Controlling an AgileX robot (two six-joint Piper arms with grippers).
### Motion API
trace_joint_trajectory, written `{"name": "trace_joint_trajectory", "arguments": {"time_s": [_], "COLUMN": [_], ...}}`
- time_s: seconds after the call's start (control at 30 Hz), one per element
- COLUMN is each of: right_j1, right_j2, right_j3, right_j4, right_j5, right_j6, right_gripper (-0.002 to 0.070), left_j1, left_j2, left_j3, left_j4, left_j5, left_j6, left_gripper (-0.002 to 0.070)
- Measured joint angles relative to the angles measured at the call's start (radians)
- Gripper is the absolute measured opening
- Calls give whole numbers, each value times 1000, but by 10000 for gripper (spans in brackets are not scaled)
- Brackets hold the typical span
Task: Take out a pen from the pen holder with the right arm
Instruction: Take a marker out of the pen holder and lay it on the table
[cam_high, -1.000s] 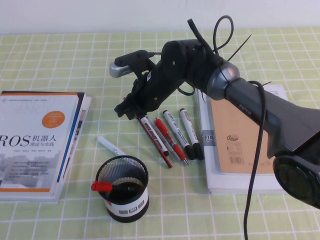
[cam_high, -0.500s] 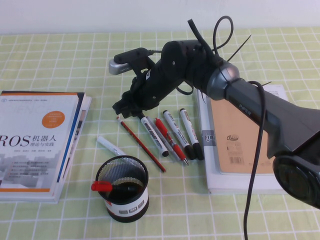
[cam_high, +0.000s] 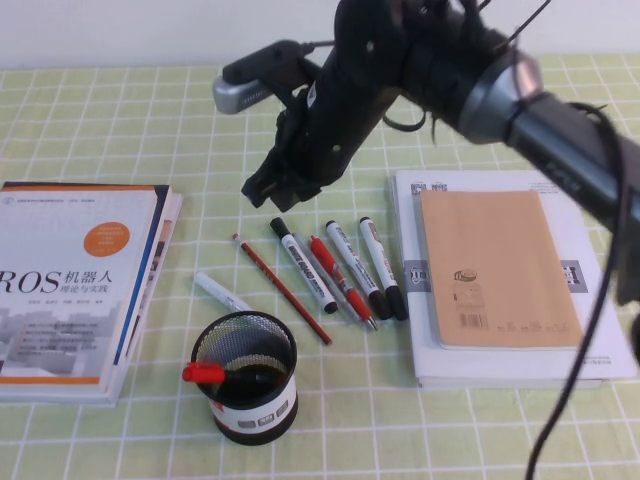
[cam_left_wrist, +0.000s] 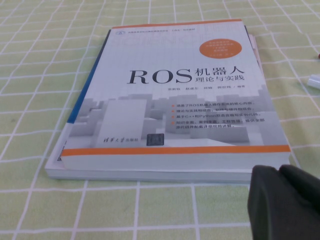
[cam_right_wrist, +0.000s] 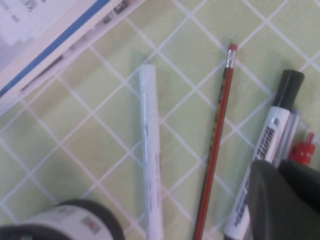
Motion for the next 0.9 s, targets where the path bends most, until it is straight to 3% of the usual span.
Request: {"name": "trace_joint_trajectory", "arguments": {"time_s": [0.23,0.6,0.9], "right_j1": [9,9,9], "right_j2": [-224,-769,-1146], "right_j3": [275,964,1306], "right_j4": [-28,-45,-93], "right_j5": [-99,-401,-505], "right_j6": [9,76,168], "right_gripper": [-11,-12,-12], "left_j1": [0,0,0], "left_j2": [0,0,0], "left_j3": [0,0,0], "left_j4": [0,0,0], "left_j5": [0,0,0], "left_j6": [0,0,0], "left_gripper": [-6,-6,-6]}}
